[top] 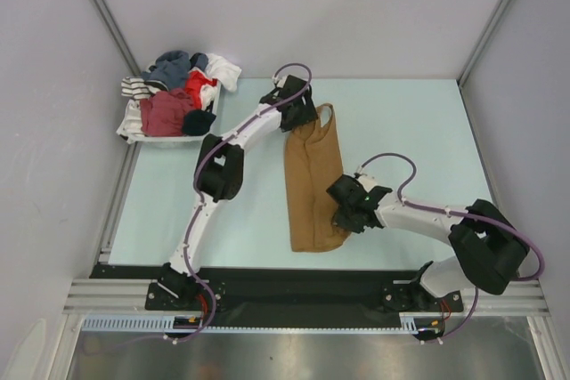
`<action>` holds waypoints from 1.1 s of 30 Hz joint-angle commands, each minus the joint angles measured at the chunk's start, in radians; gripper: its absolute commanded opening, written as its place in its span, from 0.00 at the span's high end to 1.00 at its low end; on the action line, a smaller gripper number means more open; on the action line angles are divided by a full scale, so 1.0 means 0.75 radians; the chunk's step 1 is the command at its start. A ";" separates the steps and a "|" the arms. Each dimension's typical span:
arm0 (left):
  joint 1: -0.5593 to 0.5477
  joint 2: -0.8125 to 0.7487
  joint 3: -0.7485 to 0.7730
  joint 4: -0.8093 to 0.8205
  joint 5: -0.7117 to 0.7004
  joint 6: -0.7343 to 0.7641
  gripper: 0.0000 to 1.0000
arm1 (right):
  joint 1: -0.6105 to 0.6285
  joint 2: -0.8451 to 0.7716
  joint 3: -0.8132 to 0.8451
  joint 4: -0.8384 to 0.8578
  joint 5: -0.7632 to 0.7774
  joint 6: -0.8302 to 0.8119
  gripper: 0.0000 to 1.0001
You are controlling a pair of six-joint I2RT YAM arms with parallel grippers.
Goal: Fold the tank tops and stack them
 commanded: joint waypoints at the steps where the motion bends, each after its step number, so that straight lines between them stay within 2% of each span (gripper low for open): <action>1: 0.008 -0.098 -0.019 -0.034 -0.022 0.137 0.19 | -0.022 -0.098 0.012 -0.109 0.109 -0.020 0.64; 4: 0.008 -0.300 -0.266 0.021 -0.105 0.219 0.16 | -0.022 -0.208 -0.035 -0.111 0.154 -0.065 0.61; 6: 0.008 -0.497 -0.505 0.116 -0.116 0.268 0.15 | -0.026 -0.306 -0.070 -0.091 0.152 -0.114 0.48; 8: 0.008 -0.693 -0.725 0.164 -0.149 0.285 0.14 | -0.026 -0.374 -0.119 -0.050 0.128 -0.184 0.43; 10: -0.002 -0.889 -0.851 0.193 -0.196 0.297 0.14 | -0.030 -0.454 -0.178 0.058 0.040 -0.259 0.36; 11: -0.008 -0.959 -0.997 0.205 -0.202 0.295 0.14 | -0.036 -0.474 -0.186 0.091 0.014 -0.292 0.36; 13: -0.027 -1.102 -1.155 0.258 -0.196 0.277 0.13 | -0.079 -0.489 -0.190 0.138 -0.019 -0.360 0.37; 14: -0.035 -1.244 -1.314 0.284 -0.170 0.270 0.09 | -0.100 -0.477 -0.186 0.155 -0.042 -0.384 0.38; 18: -0.098 -1.526 -1.615 0.319 -0.159 0.215 0.07 | -0.196 -0.387 -0.170 0.253 -0.213 -0.489 0.48; 20: -0.147 -1.652 -1.763 0.315 -0.155 0.199 0.07 | -0.210 -0.325 -0.166 0.281 -0.261 -0.521 0.49; 26: -0.293 -1.933 -2.066 0.287 -0.173 0.070 0.07 | -0.170 -0.311 -0.221 0.296 -0.300 -0.471 0.46; 31: -0.446 -2.109 -2.177 0.244 -0.235 -0.038 0.04 | -0.155 -0.358 -0.317 0.261 -0.271 -0.379 0.49; 33: -0.491 -2.119 -2.207 0.229 -0.237 -0.075 0.04 | -0.135 -0.358 -0.329 0.241 -0.243 -0.342 0.50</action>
